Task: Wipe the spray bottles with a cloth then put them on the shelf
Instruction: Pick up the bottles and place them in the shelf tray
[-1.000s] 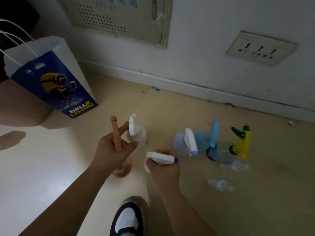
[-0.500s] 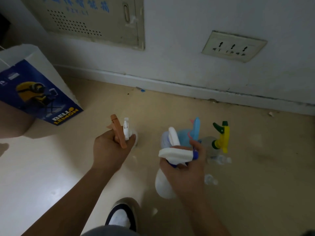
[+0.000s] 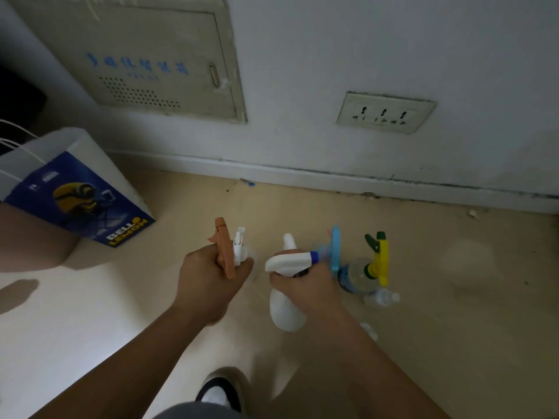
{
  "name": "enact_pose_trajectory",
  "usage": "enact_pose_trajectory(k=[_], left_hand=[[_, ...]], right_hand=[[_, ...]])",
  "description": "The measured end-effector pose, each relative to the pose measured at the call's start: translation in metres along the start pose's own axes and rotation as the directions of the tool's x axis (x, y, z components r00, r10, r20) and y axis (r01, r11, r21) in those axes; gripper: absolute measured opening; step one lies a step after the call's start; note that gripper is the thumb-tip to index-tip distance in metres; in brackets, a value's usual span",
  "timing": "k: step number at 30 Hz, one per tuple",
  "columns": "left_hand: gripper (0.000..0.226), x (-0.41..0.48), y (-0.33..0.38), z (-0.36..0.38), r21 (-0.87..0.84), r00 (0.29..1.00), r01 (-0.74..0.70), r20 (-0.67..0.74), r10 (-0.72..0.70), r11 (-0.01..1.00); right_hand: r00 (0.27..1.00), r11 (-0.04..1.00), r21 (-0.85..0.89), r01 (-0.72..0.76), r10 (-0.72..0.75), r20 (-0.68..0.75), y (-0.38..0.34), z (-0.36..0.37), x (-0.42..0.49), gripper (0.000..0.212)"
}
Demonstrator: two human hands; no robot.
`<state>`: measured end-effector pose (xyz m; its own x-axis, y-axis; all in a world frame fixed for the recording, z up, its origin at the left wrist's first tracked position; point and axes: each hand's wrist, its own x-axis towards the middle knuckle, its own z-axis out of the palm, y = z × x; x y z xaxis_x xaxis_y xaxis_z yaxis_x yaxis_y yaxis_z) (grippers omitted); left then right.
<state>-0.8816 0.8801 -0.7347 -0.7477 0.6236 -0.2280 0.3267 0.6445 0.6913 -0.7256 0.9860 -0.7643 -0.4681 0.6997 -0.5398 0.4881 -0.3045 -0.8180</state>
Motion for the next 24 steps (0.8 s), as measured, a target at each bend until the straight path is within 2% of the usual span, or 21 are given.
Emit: enact_pose_trajectory(k=[1,4,8,9,11,14,17,22,24], left_hand=[[0.026,-0.001,0.005,-0.007,-0.001,1.000,0.002,0.003,-0.002,1.000],[0.028,-0.009,0.028,-0.034,0.010,1.000,0.004,-0.024,-0.004,1.000],[0.031,-0.037,0.092,-0.089,0.048,1.000,-0.007,-0.001,0.007,0.999],[0.031,-0.046,0.116,-0.105,0.060,1.000,-0.023,0.008,0.022,0.998],[0.030,-0.067,0.169,-0.136,0.084,0.999,-0.044,0.035,0.042,0.995],[0.029,-0.103,0.263,-0.176,0.054,0.992,-0.094,0.085,0.090,0.994],[0.022,-0.146,0.368,-0.211,0.014,0.975,-0.170,0.149,0.166,0.985],[0.017,-0.232,0.535,-0.244,-0.018,0.941,-0.228,0.253,0.225,0.973],[0.022,-0.266,0.593,-0.246,-0.024,0.928,-0.235,0.293,0.231,0.972]], right_hand=[[1.000,1.000,-0.009,0.018,-0.018,-0.010,-0.004,0.001,-0.004,0.027],[0.997,0.996,-0.030,0.080,-0.081,-0.022,-0.032,-0.001,-0.029,0.042],[0.996,0.997,0.016,0.077,-0.077,-0.038,-0.113,-0.039,-0.091,0.021],[0.995,0.996,0.012,0.086,-0.085,-0.053,-0.139,-0.053,-0.111,0.022],[0.989,0.993,0.034,0.115,-0.111,-0.102,-0.188,-0.085,-0.149,0.031],[0.983,0.989,0.076,0.125,-0.113,-0.146,-0.265,-0.142,-0.217,0.020],[0.974,0.981,0.153,0.115,-0.082,-0.210,-0.340,-0.211,-0.288,0.022],[0.944,0.964,0.239,0.115,-0.032,-0.328,-0.431,-0.334,-0.396,0.029],[0.924,0.958,0.255,0.134,-0.028,-0.381,-0.454,-0.378,-0.439,0.030]])
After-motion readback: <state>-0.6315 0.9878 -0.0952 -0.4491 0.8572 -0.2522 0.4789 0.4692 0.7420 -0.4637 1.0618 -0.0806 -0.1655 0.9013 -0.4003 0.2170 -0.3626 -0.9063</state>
